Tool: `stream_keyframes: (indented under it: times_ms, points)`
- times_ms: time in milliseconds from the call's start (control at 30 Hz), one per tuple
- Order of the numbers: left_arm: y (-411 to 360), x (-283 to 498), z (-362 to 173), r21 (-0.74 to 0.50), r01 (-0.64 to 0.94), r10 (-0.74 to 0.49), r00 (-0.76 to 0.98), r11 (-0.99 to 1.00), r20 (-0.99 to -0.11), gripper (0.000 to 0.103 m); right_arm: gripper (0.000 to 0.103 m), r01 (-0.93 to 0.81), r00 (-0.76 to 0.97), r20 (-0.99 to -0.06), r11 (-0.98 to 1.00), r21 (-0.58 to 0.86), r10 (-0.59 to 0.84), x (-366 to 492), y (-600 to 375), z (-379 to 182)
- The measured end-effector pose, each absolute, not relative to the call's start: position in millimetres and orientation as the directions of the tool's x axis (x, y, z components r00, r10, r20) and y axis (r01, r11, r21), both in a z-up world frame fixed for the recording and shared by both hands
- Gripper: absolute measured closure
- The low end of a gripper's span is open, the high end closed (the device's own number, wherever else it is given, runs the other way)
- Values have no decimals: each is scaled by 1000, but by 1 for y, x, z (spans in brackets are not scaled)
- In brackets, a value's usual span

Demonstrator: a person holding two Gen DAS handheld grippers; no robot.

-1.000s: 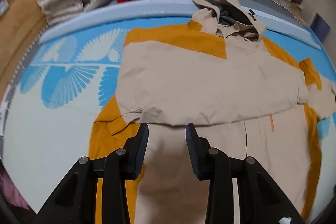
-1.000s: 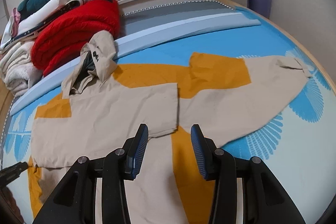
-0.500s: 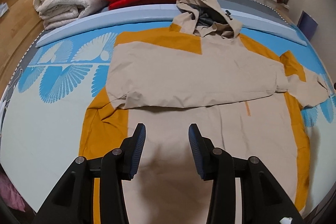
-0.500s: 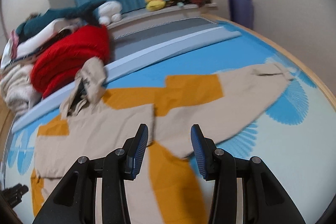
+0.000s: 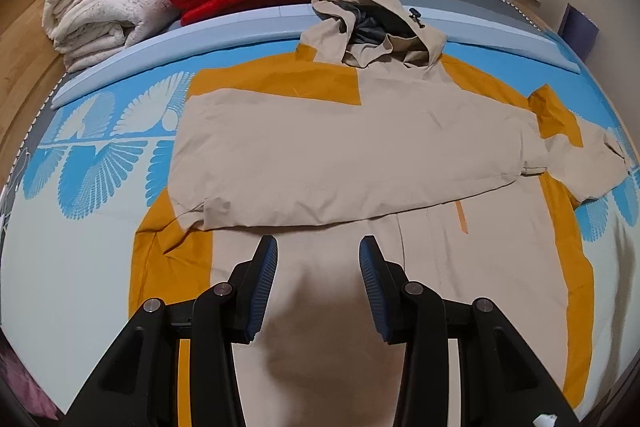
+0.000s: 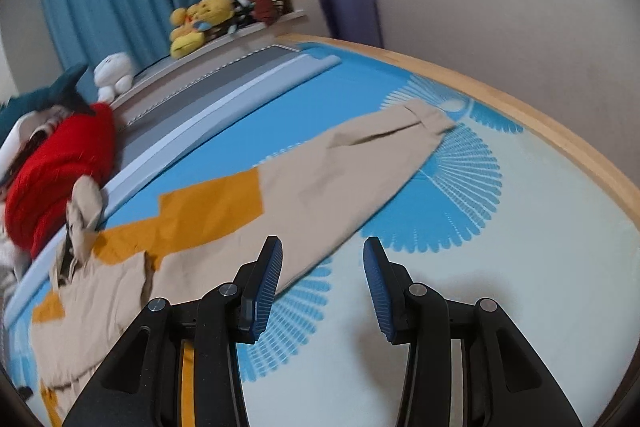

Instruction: Fold large clothes

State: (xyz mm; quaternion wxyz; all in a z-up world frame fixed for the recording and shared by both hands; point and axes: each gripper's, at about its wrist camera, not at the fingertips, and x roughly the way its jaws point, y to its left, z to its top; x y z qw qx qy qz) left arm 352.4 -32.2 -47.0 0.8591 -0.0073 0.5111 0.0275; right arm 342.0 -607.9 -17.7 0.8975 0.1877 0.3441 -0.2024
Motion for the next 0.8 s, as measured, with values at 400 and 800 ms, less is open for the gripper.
stream_keyframes:
  times_ms: [400,800]
  points:
    - [-39,365,-62,35,-34,47,458,999,-888,64,77,524,706,-658,819,236,-262,341,-673,-24]
    - [-68,366,-82,71,51,40,462,996,-886,64,72,621,620,-777,671,406,-104,407,-771,-118]
